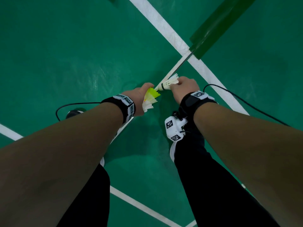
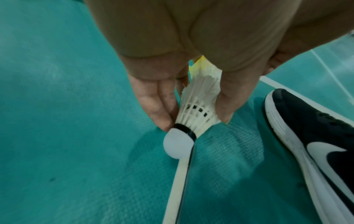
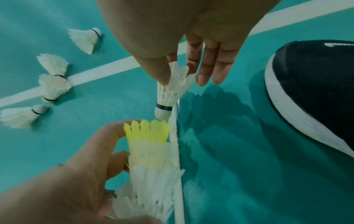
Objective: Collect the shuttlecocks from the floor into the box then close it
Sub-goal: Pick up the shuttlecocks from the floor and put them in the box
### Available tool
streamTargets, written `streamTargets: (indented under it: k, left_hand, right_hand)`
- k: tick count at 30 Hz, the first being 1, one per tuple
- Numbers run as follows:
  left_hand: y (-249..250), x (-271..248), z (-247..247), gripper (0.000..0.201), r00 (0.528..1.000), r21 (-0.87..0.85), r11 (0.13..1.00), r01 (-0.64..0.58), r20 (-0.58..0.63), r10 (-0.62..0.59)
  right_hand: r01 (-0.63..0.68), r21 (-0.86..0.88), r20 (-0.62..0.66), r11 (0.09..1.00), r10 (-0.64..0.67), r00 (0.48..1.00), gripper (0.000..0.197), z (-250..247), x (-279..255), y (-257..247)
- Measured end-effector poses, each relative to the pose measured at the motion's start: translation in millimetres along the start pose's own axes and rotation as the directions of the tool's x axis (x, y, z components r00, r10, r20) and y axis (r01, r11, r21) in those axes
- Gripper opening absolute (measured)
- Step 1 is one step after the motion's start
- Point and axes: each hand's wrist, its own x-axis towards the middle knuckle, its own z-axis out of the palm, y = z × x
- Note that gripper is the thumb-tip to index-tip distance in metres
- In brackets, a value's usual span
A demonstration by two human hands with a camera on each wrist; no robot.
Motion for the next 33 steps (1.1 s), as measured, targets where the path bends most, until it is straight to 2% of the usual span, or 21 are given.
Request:
streamTargets:
  k: [2,4,6,9,15,19,21,24,26,29,30,33]
  left_hand:
    - [1.3,-7.7,-5.4,0.109,1.0,0.004,1.0,0.01,0.004,-0.01]
    - [3.7,-20.0,-14.4,0.11,1.0,-0.003,1.0,0.016,-0.012,-0.016]
    - [2.4,-37.6,-28.6,0.111,0.999,-0.042,0.999,0.033,-0.032,-0.034]
    - [-2.3,-60.6,-48.8,0.118,0.997,-0.123,0.991,0.059,-0.044,-0.064]
    - [-30.6,-137.9,-108.1,0.125,0.988,-0.206,0.978,0.042,-0.137,-0.071]
    - [-54.2,-192.0,-145.4,0.133,0.969,-0.355,0.929,0.105,-0.173,-0.175]
    - [-61.4,-215.8,-162.1,0.126,0.961,-0.421,0.901,0.106,-0.189,-0.201]
    - [-72.0,-263.5,-191.0,0.096,0.951,-0.49,0.867,0.087,-0.218,-0.218]
    - [-80.4,-291.8,-205.0,0.084,0.936,-0.552,0.828,0.095,-0.233,-0.262]
    - [-95.1,-322.7,-207.6,0.088,0.907,-0.609,0.783,0.125,-0.25,-0.339]
    - [-97.4,-329.9,-205.4,0.09,0.898,-0.621,0.773,0.132,-0.255,-0.358]
    - [-100.9,-355.1,-183.8,0.087,0.864,-0.659,0.737,0.151,-0.275,-0.423]
  right_hand:
    - [0.058,0.001,0.013,0.998,-0.058,0.998,0.018,-13.2,-6.4,-12.3]
    - [0.098,-0.017,0.055,0.995,-0.097,0.994,0.026,-27.0,-16.2,-26.4]
    - [0.127,-0.042,0.099,0.991,-0.122,0.987,0.033,-39.7,-33.0,-46.9]
    - [0.166,-0.08,0.144,0.983,-0.154,0.978,0.031,-50.5,-56.3,-74.7]
    - [0.263,-0.041,0.186,0.964,-0.251,0.95,0.032,-73.0,-130.0,-168.9]
    - [0.351,-0.017,0.145,0.936,-0.344,0.928,0.035,-88.2,-172.1,-228.3]
    - [0.367,0.024,0.09,0.93,-0.368,0.926,0.04,-96.2,-189.0,-253.2]
    - [0.377,0.056,0.031,0.925,-0.379,0.925,0.058,-107.7,-217.5,-296.0]
    - [0.376,0.068,0.083,0.924,-0.381,0.921,0.071,-112.2,-236.3,-325.9]
    - [0.375,0.041,0.195,0.926,-0.376,0.906,0.082,-100.8,-246.7,-359.8]
    - [0.365,0.035,0.215,0.93,-0.364,0.906,0.081,-96.0,-245.6,-366.8]
    - [0.352,0.023,0.312,0.936,-0.341,0.887,0.062,-73.5,-256.4,-381.7]
